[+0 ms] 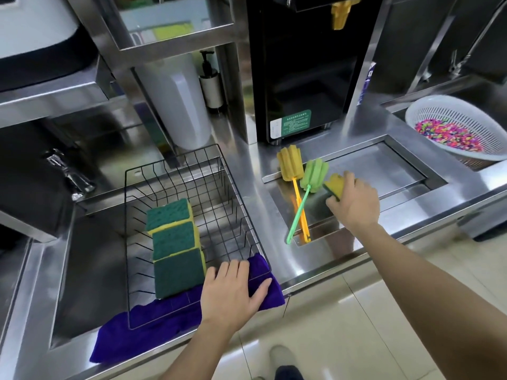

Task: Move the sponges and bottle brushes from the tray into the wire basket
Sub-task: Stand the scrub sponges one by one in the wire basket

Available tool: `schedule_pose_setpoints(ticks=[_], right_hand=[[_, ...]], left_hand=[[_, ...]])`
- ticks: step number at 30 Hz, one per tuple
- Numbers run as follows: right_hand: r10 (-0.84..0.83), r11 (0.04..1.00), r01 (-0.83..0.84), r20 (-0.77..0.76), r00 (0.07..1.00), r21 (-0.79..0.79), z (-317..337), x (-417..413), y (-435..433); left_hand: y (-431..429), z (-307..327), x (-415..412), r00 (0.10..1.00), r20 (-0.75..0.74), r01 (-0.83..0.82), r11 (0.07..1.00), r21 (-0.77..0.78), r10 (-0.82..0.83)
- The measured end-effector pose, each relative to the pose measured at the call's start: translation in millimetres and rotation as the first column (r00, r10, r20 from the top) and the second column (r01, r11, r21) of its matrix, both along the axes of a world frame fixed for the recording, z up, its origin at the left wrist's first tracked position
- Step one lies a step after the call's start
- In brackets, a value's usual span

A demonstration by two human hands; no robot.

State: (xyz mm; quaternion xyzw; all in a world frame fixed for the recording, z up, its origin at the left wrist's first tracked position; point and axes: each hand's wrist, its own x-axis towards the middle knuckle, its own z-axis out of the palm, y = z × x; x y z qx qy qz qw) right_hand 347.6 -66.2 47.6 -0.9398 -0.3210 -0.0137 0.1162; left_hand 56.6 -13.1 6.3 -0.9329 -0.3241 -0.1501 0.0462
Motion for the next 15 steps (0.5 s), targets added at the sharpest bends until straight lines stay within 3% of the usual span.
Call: schedule_pose_setpoints(ticks=[2, 5, 15], right_hand=[[-0.072, 0.961, 0.104, -0.131, 0.989, 0.255, 17.0, 0.0, 5.8], [-0.103, 0.861, 0.23, -0.288, 0.952, 0.454, 37.9, -3.8, 16.5], [0.1, 0.685, 0.176, -0.33, 0.939, 0.707, 106.9, -53.0, 74.9]], left_hand=[[0.5, 0.8, 0.0, 1.0, 0.001, -0.001, 1.0, -0.002, 0.001], [-0.1, 1.6, -0.6, 1.0, 0.018, -0.015, 1.0, 0.003, 0.015], [15.0, -0.7, -37.6, 0.979, 0.123, -0.164, 0.986, 0.019, 0.16]])
